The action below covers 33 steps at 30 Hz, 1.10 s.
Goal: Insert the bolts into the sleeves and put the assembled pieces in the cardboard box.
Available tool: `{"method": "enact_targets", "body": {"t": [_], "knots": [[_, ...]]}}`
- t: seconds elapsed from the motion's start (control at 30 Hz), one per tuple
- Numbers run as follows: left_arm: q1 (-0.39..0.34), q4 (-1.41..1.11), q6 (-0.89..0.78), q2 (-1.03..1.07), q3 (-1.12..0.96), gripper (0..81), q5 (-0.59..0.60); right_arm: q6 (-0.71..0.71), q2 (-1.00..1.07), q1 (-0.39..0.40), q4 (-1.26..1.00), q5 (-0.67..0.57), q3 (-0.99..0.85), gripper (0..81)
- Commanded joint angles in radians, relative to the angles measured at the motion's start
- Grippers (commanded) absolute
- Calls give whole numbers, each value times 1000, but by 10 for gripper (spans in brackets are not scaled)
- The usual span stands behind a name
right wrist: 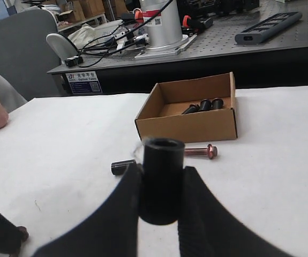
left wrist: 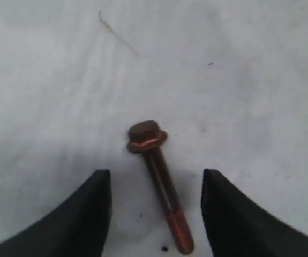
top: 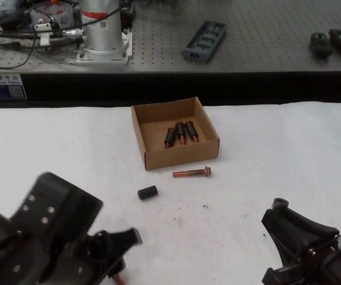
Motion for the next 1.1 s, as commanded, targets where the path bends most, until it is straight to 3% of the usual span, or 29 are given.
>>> {"method": "enact_targets", "body": {"t": [0.0,0.4,0.6,0.9,0.97,1.07], "knots": [[-2,-28,-14,45,-3,381,-8,47,-9,1,-43,62,-8,57],[-2,-81,-18,47,-5,380,-8,55,-9,1,-43,62,-8,57],[-7,-89,-24,73,-5,315,5,55,-9,1,-43,62,-8,57],[-23,-96,-29,146,-5,314,19,55,-9,1,-43,62,-8,57],[-23,-103,-25,146,-5,284,17,55,-9,1,-43,62,-8,57],[-23,-103,-10,146,-5,155,11,55,-9,1,-43,62,-8,57]]}}
